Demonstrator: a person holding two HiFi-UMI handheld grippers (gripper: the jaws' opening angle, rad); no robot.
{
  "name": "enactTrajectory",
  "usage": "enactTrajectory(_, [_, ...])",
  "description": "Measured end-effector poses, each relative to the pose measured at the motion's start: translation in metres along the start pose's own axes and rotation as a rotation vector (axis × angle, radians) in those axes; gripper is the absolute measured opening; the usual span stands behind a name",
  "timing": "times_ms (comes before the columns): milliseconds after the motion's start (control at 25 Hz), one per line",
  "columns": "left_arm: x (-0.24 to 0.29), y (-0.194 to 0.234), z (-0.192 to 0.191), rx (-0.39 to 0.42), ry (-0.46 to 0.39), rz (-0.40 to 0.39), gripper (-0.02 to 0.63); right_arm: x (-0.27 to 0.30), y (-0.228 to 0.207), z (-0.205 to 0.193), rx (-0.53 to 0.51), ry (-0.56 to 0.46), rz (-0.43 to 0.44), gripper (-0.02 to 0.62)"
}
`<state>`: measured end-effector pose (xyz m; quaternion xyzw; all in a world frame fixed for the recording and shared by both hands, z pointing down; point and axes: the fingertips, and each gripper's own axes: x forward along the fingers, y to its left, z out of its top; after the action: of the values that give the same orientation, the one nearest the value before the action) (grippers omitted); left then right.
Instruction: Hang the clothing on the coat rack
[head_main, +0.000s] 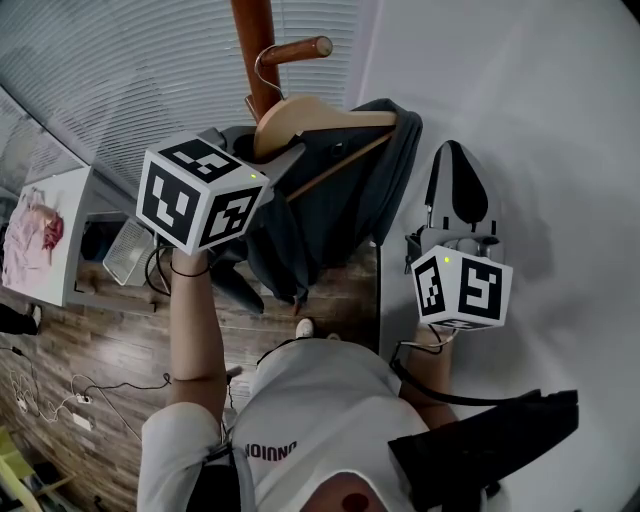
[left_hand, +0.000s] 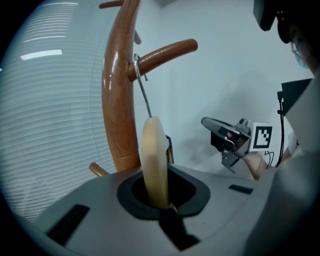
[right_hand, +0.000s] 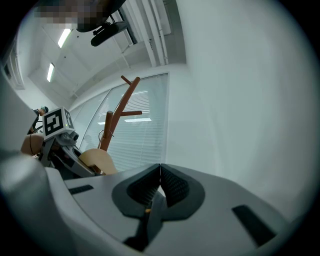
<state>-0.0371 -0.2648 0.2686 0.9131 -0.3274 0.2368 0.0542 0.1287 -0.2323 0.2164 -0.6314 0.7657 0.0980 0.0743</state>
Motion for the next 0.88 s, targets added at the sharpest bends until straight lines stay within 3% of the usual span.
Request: enactTrajectory(880, [-0.003,0.004,-0.005,0.084,0.048,0.066,0.025,0.003,0.002,0.004,-0.004,0.003,0.025,0.02])
